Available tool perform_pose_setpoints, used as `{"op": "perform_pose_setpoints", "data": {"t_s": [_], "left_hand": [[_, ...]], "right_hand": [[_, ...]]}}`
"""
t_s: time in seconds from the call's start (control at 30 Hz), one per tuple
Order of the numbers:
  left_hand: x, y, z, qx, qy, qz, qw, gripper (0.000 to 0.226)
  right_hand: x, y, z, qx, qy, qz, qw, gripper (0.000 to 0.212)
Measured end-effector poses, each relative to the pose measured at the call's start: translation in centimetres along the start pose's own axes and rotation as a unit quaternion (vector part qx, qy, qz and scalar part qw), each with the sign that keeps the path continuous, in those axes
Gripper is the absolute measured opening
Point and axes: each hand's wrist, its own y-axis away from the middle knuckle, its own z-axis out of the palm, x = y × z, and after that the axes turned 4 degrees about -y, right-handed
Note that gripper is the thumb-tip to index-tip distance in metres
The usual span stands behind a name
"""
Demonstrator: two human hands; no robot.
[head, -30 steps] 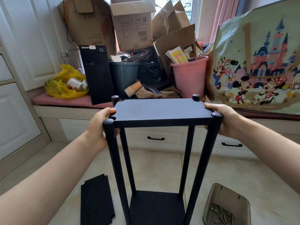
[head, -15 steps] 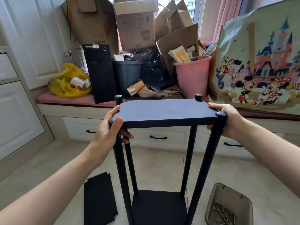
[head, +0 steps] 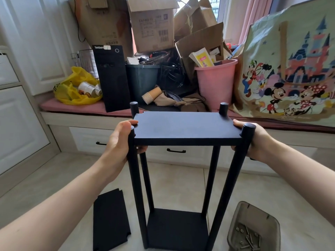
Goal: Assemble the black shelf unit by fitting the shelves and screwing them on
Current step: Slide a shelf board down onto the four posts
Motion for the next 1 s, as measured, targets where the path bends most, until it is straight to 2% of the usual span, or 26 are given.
{"op": "perform_pose_setpoints", "data": {"t_s": [0.07,0.17,0.33,0.53,0.9,1.0], "left_hand": [[-0.4,0.2,-0.2,-0.003,-0.013,-0.008,1.0,0.105],[-1.0,0.4,-0.6,-0.015,-0.03,-0.005,0.999,0.111],[-2.1,0.6,-0.8,-0.034,-0.009,0.002,0.999,0.107],[-2.9,0.4,-0.9,-0.018,0.01,-0.017,1.0,0.088],[-3.8,0.9,-0.8,-0.008,0.02,-0.07,0.997,0.096],[-3.6,1.1,-0.2,0.002,0.032,-0.083,0.996,0.075]], "right_hand": [[0.4,0.1,-0.1,0.001,-0.002,0.0,1.0,0.022],[0.9,0.2,-0.2,0.015,-0.012,0.007,1.0,0.024],[1.3,0.3,0.0,0.035,-0.028,0.012,0.999,0.025],[1.6,0.2,-0.1,0.023,-0.033,0.022,0.999,0.03],[3.4,0.2,-0.8,0.017,-0.047,0.016,0.999,0.031],[3.6,0.1,-0.7,0.03,-0.054,0.01,0.998,0.027]]}}
